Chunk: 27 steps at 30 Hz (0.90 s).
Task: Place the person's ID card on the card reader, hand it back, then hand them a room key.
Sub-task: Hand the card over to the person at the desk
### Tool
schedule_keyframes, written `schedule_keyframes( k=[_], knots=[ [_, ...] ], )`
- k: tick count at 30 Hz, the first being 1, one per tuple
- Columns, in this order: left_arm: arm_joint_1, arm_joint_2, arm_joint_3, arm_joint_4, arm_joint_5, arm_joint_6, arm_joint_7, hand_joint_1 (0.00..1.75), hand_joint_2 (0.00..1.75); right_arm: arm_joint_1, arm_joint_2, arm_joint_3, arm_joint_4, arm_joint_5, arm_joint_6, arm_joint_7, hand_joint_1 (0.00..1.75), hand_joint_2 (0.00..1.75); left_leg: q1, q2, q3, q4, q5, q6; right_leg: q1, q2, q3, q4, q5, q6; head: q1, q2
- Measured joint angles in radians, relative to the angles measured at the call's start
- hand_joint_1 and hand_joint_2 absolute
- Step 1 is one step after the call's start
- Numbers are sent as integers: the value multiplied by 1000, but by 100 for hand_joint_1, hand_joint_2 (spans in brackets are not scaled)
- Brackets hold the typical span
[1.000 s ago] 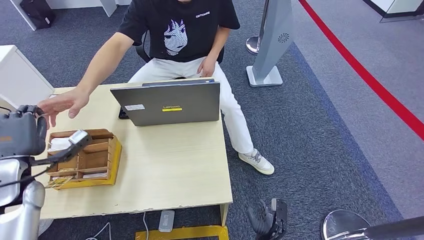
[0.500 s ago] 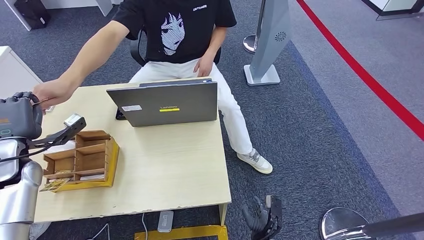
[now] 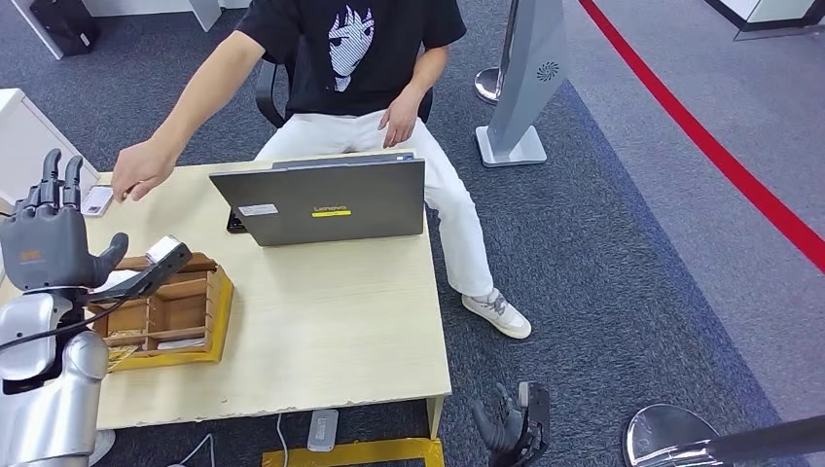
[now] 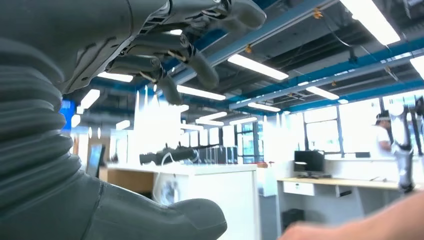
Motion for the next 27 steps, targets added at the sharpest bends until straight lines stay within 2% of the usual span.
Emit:
schedule_keyframes(
  k=[3,7,20,22,24,27],
  knots=[
    [38,-41,15,-66,18,0,-8,0,175,5,0,-2,0,0,1,-5,0,175,0,0,0,0,0,0,0,0,0,0,0,0,1,0],
    [60,-68,31,-113,20,-3,-10,0,175,8,0,-6,0,0,1,-6,0,175,0,0,0,0,0,0,0,0,0,0,0,0,1,0],
    [74,-99,45,-156,31,-7,-16,0,175,10,0,-12,0,-1,1,-6,0,175,0,0,0,0,0,0,0,0,0,0,0,0,1,0],
    [77,-114,53,-165,108,-27,-42,0,87,11,0,-13,0,-3,2,-8,0,175,0,0,0,0,0,0,0,0,0,0,0,0,1,0],
    [93,-155,70,-199,266,-80,-86,0,0,14,0,-16,-1,-12,12,-14,0,175,0,-1,0,0,0,0,0,-1,0,0,0,0,0,0],
    [143,-244,88,-277,492,-192,-132,0,0,23,0,-23,-2,-7,19,-35,0,175,-1,-2,-1,0,0,1,0,-2,0,0,0,0,1,0]
  ],
)
